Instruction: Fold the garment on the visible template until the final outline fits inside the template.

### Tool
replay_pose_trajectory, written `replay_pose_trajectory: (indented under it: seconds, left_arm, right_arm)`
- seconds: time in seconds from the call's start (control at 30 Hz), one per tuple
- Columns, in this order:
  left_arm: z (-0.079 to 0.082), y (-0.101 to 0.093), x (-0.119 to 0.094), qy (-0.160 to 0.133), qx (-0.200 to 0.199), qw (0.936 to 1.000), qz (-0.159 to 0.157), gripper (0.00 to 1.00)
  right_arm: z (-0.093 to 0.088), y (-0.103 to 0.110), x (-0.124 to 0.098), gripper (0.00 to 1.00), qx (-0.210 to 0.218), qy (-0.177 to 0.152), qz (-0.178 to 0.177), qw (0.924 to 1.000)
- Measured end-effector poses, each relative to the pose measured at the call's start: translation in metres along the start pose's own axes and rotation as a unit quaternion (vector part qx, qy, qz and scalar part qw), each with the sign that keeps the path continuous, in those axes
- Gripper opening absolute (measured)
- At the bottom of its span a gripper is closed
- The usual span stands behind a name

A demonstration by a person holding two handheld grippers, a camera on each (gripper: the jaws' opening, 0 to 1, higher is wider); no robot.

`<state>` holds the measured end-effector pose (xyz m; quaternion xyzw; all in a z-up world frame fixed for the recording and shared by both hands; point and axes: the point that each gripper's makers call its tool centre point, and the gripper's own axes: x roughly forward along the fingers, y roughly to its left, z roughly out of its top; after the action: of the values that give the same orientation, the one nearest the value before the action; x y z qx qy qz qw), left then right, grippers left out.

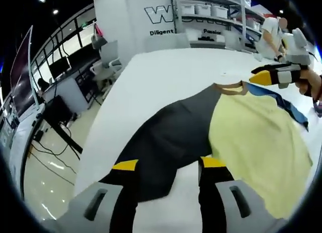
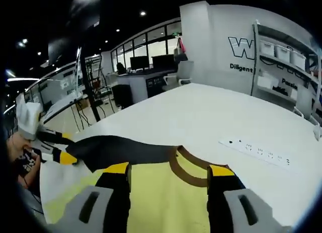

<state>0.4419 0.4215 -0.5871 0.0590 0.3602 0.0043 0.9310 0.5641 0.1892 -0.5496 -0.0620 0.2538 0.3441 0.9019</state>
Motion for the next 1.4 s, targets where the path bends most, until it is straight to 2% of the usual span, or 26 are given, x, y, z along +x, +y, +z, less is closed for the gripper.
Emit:
replay_pose_trajectory:
  seconds: [0.13,0.2,0.23,0.33,0.47,0.63,0.67,0.8,0.9,1.07,1.1,1.2,1.4]
  left_arm:
    - [0.001,-0.003,0.002,-0.001,0.001,1.0,-0.002,0.47]
    - [0.0,-0.014,0.01,0.008,0.008,0.9997,-0.021,0.46]
    - [-0.001,-0.019,0.016,0.006,0.028,0.999,-0.034,0.46]
    - [-0.005,-0.028,0.021,0.016,0.037,0.9977,-0.054,0.46]
    - [-0.005,-0.035,0.025,0.014,0.048,0.9964,-0.068,0.44]
    - [-0.004,-0.041,0.029,0.009,0.064,0.9949,-0.077,0.43]
    - [-0.006,-0.044,0.032,0.015,0.073,0.9937,-0.084,0.42]
    - [-0.009,-0.046,0.039,0.023,0.079,0.9931,-0.084,0.39]
    - [-0.01,-0.046,0.042,0.028,0.081,0.9929,-0.083,0.31]
    - [-0.012,-0.041,0.047,0.028,0.085,0.9932,-0.075,0.23]
    - [-0.012,-0.041,0.047,0.028,0.084,0.9932,-0.075,0.2]
    - [-0.011,-0.033,0.049,0.026,0.085,0.9942,-0.061,0.09]
    - [-0.01,-0.035,0.044,0.029,0.08,0.9938,-0.071,0.1]
  right_arm:
    - [-0.003,-0.002,-0.005,0.57,0.002,0.0,-0.004,1.0]
    - [-0.011,-0.008,-0.018,0.57,0.013,-0.003,-0.016,0.9998]
    - [-0.017,-0.011,-0.025,0.57,0.019,-0.002,-0.024,0.9995]
    - [-0.029,-0.015,-0.035,0.57,0.023,0.002,-0.037,0.9991]
    - [-0.047,-0.019,-0.045,0.59,0.034,0.009,-0.047,0.9983]
    - [-0.059,-0.023,-0.053,0.62,0.045,0.013,-0.058,0.9972]
    - [-0.061,-0.024,-0.056,0.62,0.046,0.014,-0.061,0.997]
    - [-0.07,-0.023,-0.065,0.64,0.057,0.014,-0.066,0.996]
    - [-0.079,-0.023,-0.077,0.63,0.065,0.018,-0.078,0.9947]
    - [-0.109,-0.02,-0.101,0.64,0.085,0.033,-0.093,0.9915]
    - [-0.111,-0.02,-0.103,0.64,0.085,0.034,-0.094,0.9913]
    - [-0.134,-0.025,-0.115,0.63,0.108,0.051,-0.114,0.9862]
    - [-0.157,-0.028,-0.135,0.61,0.134,0.063,-0.138,0.9792]
